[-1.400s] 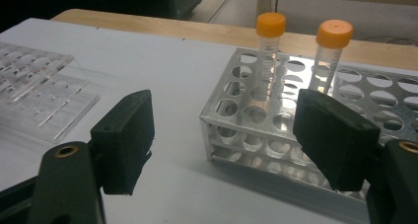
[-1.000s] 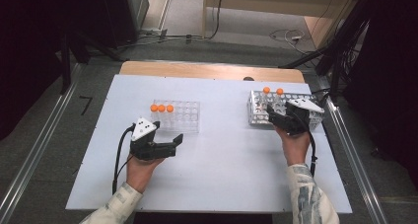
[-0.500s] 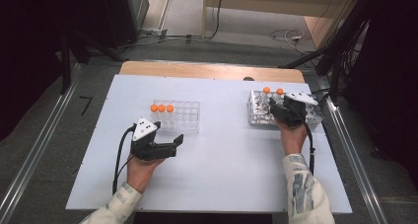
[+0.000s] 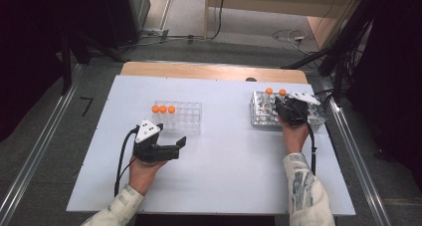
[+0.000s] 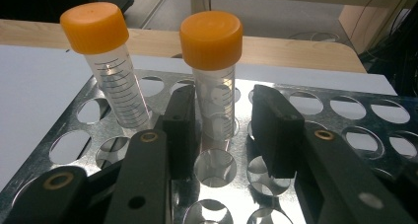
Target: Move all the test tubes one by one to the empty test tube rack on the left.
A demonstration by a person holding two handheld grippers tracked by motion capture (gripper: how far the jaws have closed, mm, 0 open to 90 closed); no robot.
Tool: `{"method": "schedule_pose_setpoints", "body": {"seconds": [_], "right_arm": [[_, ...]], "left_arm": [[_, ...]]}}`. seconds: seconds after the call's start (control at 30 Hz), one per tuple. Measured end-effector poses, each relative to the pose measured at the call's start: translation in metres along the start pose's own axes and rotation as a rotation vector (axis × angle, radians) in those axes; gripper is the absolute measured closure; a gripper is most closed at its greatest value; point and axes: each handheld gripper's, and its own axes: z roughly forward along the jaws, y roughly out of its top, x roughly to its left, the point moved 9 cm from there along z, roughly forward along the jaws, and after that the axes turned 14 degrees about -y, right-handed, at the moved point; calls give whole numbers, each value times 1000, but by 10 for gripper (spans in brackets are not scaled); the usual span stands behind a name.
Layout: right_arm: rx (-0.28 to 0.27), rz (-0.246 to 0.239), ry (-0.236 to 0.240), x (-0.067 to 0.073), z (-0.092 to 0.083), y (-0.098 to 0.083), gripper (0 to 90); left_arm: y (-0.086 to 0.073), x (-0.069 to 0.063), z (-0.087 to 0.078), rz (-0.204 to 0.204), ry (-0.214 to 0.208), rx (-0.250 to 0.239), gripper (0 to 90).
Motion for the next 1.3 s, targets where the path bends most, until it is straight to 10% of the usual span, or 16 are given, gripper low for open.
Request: {"method": "schedule_pose_setpoints", "body": {"seconds": [1.3], "right_arm": [[-105,35,37,-7,-32,45,720]], "left_arm": [[-2,0,0,4,5,8,76]]}}
